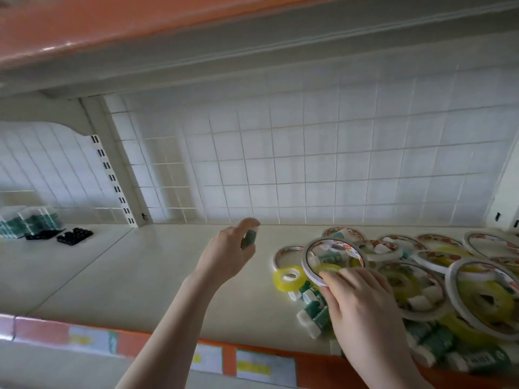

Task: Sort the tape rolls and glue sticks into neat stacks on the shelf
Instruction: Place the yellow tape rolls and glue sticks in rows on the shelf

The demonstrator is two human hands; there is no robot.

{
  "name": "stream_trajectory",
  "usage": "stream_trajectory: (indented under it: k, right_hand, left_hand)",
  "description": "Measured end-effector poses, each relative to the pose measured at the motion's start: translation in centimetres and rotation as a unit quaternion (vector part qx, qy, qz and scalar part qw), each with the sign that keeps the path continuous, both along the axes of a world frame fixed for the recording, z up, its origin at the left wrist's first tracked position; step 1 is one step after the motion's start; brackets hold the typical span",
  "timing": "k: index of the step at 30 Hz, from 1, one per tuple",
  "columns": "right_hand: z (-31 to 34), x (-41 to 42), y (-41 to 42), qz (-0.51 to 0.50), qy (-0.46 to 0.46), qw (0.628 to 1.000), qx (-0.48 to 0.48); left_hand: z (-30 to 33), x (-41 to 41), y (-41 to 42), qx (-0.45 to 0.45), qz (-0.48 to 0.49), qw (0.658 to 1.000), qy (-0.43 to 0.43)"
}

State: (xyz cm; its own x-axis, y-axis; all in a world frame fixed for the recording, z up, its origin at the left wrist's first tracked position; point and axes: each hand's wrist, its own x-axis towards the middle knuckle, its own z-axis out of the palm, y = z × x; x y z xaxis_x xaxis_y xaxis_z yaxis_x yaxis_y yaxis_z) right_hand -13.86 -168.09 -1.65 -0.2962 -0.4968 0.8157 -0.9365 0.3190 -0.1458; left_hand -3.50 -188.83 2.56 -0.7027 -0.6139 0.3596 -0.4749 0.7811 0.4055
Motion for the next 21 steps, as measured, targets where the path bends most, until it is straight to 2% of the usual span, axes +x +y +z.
stream_trajectory:
  k: [10, 21]
  right_hand:
    - [-0.6, 11.7, -11.8, 0.077, 0.018, 0.997, -0.006]
    - [-0.6, 26.6, -28.7, 0.103, -0.015, 0.995, 0.012]
  left_hand:
    - [-0.1, 16.1, -8.1, -0.021, 0.071, 0.992, 0.1]
    - [-1.5, 34.7, -22.5, -0.001, 0.104, 0.991, 0.084]
